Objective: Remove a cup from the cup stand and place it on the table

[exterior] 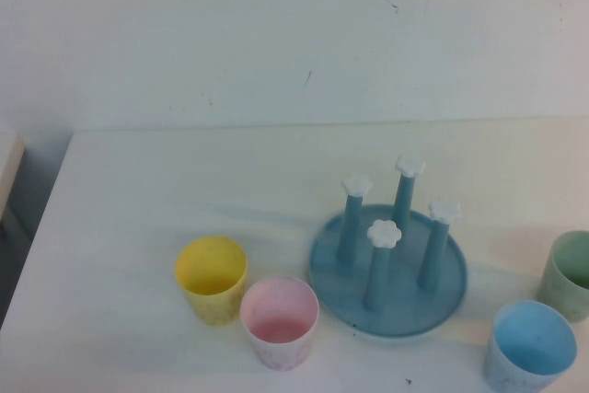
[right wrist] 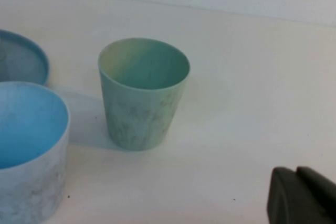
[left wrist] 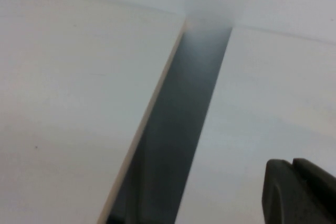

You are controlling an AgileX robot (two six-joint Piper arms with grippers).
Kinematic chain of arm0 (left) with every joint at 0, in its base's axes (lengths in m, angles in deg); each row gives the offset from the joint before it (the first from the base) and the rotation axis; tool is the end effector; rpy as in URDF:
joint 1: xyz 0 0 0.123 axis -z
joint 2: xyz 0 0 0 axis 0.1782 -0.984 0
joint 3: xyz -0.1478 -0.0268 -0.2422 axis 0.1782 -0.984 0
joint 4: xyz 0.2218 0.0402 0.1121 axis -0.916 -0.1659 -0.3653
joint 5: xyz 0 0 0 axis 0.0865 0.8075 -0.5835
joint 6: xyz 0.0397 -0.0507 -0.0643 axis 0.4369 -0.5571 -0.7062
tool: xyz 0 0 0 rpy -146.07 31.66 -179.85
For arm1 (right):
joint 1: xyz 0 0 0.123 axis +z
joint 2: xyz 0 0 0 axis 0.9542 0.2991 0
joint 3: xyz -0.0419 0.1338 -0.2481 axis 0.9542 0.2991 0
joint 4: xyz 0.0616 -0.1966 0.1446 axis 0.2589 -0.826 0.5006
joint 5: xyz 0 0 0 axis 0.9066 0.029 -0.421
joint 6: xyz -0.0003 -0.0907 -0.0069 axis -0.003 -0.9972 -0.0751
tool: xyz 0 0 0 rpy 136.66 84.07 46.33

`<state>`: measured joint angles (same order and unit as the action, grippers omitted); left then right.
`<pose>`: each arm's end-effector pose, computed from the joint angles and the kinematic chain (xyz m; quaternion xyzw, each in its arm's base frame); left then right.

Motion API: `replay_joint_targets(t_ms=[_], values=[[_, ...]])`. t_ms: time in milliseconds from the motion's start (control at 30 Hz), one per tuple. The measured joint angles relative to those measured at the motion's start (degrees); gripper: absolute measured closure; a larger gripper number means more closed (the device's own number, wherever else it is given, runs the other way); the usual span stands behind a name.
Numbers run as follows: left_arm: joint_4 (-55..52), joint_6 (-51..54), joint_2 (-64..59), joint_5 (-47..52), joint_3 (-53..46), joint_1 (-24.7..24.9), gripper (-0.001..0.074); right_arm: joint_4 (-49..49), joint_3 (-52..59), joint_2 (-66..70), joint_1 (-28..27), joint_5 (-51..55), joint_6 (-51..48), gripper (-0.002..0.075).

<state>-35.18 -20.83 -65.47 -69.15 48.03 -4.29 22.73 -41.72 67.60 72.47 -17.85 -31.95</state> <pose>0.0529 0.0119 0.1764 -0.1680 0.7697 0.0117 0.6157 0.0530 -0.0036 0.1729 -0.0493 0.7977 -0.0626 0.5978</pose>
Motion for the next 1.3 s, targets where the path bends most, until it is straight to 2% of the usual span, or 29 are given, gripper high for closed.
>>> replay_joint_targets(t_ms=[267,367,1300], values=[[2.11,8.77,0.0,0.25,0.0,10.29,0.0737,0.0,0.0,0.0,0.0,0.0,0.0,0.0727],[2.23,10.42,0.0,0.25,0.0,12.46,0.0737,0.0,0.0,0.0,0.0,0.0,0.0,0.0727],[2.31,11.33,0.0,0.25,0.0,12.9,0.0737,0.0,0.0,0.0,0.0,0.0,0.0,0.0727]])
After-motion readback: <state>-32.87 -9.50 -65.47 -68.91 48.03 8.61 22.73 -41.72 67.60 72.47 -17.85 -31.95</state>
